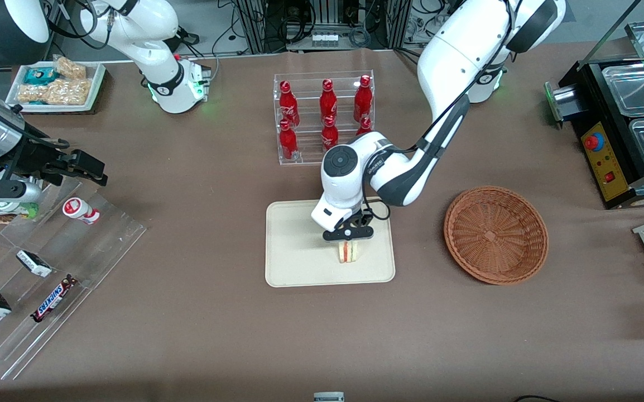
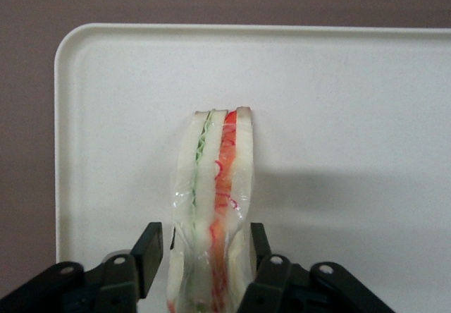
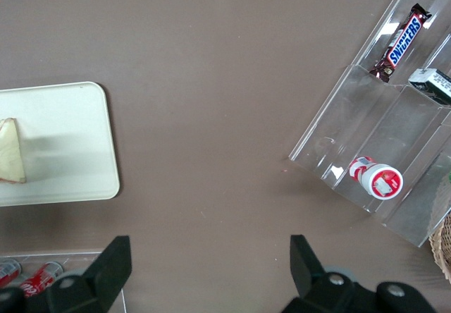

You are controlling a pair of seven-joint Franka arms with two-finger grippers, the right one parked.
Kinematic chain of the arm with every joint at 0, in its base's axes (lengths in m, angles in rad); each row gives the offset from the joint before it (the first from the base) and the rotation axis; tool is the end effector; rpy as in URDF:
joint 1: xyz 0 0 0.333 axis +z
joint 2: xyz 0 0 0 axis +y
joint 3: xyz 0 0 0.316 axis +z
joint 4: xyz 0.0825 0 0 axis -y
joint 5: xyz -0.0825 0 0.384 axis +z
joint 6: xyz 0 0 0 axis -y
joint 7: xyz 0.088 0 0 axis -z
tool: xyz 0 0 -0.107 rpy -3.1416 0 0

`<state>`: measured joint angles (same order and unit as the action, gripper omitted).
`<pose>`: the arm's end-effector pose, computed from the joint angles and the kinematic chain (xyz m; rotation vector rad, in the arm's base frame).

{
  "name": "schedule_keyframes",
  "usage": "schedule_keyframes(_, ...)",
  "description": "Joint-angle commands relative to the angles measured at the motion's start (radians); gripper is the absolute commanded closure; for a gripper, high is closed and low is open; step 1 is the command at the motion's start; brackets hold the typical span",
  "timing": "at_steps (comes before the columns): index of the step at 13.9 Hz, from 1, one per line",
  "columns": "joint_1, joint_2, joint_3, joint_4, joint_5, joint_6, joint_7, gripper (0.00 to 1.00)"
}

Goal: Place sandwich from basket to tray

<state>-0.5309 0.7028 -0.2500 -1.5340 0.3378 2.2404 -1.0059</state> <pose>0.5308 -0.4728 0.2535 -3.0928 -0.1206 -0.1612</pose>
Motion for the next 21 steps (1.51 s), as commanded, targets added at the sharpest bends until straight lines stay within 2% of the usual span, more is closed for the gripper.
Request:
schedule_keyframes(1, 0.058, -0.106, 0.003, 0.000, 0.003, -0.085, -0.023, 0.00)
schedule_keyframes(4, 0.175, -0.280, 0.003, -0.011, -0.118, -0.204, 0.001, 0.00)
schedule_keyframes(7, 0.313, -0.394, 0.000, -0.032, -0.150, -0.338, 0.048, 0.00)
schedule_keyframes(10, 0.492, -0.552, 0.001, -0.154, -0.265, -0.378, 0.280, 0.00)
schedule_keyframes(12, 0.573, -0.644, 0.003, -0.245, -0.296, -0.387, 0.393, 0.00)
schedule_keyframes(15, 0.644, -0.733, 0.006, -0.325, -0.332, -0.407, 0.516, 0.00)
schedule_keyframes(18, 0.660, -0.764, 0.008, -0.345, -0.332, -0.426, 0.538, 0.00)
schedule_keyframes(21, 0.710, -0.830, 0.024, -0.383, -0.359, -0.459, 0.659, 0.00)
